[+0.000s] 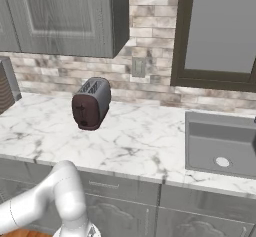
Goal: Take the tongs from the drawer on the left and place them on the dining counter next to the tray containing the kebab skewer.
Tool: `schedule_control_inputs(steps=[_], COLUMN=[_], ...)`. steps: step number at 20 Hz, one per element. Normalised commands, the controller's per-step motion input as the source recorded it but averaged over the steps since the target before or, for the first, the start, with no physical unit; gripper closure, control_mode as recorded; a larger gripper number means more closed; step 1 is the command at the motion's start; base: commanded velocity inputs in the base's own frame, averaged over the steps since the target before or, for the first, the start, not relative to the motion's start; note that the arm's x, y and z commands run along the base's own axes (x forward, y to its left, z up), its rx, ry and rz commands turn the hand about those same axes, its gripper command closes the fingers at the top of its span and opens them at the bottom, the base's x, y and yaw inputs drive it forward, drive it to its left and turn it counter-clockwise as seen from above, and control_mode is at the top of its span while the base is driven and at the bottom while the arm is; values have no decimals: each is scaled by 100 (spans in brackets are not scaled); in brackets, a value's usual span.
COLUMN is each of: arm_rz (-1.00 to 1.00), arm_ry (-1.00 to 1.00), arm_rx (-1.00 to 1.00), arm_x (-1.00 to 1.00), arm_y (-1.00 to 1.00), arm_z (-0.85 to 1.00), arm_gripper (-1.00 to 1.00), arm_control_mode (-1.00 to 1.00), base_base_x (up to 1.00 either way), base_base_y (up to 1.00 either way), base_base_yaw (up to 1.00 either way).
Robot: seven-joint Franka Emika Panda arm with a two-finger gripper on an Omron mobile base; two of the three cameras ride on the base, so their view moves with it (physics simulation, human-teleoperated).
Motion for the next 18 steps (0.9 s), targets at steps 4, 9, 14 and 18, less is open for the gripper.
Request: schedule_control_inputs(steps=[4,9,14,18], arm_rz=[0,0,0,0], arm_ry=[0,0,-3,-5], arm_rx=[0,0,0,0], arm_x=[-6,-25,-38,-42], arm_y=[0,0,0,0], arm_z=[0,0,0,0], arm_gripper=[100,100,100,100], arm_control_mode=[-100,-100,-100,-100], base_base_x=[0,0,0,0], base_base_y=[0,0,0,0], base_base_yaw=[0,0,0,0])
